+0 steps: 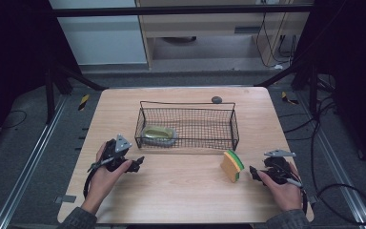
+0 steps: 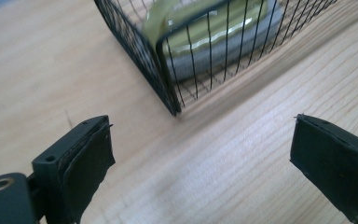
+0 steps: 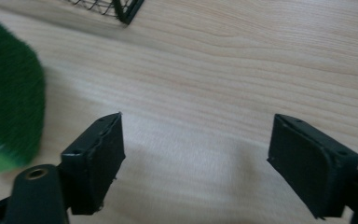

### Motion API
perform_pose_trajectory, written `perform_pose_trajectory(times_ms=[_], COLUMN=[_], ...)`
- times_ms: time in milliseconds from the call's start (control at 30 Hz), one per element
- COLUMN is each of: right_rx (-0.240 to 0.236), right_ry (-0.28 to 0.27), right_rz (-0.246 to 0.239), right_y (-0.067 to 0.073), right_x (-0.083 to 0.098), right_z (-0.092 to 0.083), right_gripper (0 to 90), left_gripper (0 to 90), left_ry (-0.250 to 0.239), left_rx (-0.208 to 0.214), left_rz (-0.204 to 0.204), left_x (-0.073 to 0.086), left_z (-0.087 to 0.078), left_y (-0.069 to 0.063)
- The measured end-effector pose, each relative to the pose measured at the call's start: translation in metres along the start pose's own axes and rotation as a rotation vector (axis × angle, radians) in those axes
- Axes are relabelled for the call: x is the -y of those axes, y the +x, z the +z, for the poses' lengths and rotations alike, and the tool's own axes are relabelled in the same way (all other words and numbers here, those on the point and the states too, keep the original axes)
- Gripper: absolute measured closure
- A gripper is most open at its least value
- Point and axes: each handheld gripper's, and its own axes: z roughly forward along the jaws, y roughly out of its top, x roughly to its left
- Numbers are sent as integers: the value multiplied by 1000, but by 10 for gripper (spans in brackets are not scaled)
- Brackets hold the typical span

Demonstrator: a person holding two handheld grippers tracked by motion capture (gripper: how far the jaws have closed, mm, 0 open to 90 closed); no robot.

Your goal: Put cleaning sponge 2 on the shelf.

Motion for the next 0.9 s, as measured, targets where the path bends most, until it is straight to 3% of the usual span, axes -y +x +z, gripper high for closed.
perform_pose_trajectory(times_ms=[100,200,367,500,900], right_rx=[-14,-42,-69,-83,-115], right_ry=[24,61,96,105,109], right_rz=[-6,-8,-41,-61,-91], right_y=[2,5,17,27,42], right_x=[0,-1,-9,-16,-30], right_z=[-13,-24,-39,-47,-79], right_gripper=[229,234,225,214,192], left_gripper=[49,49,49,51,0], left_ry=[37,63,79,102,32], left_rx=[12,17,32,81,83], left_rz=[12,-8,-57,-118,-120], left_x=[6,10,17,27,35], left_z=[10,16,22,28,32], left_y=[-3,-1,5,11,12])
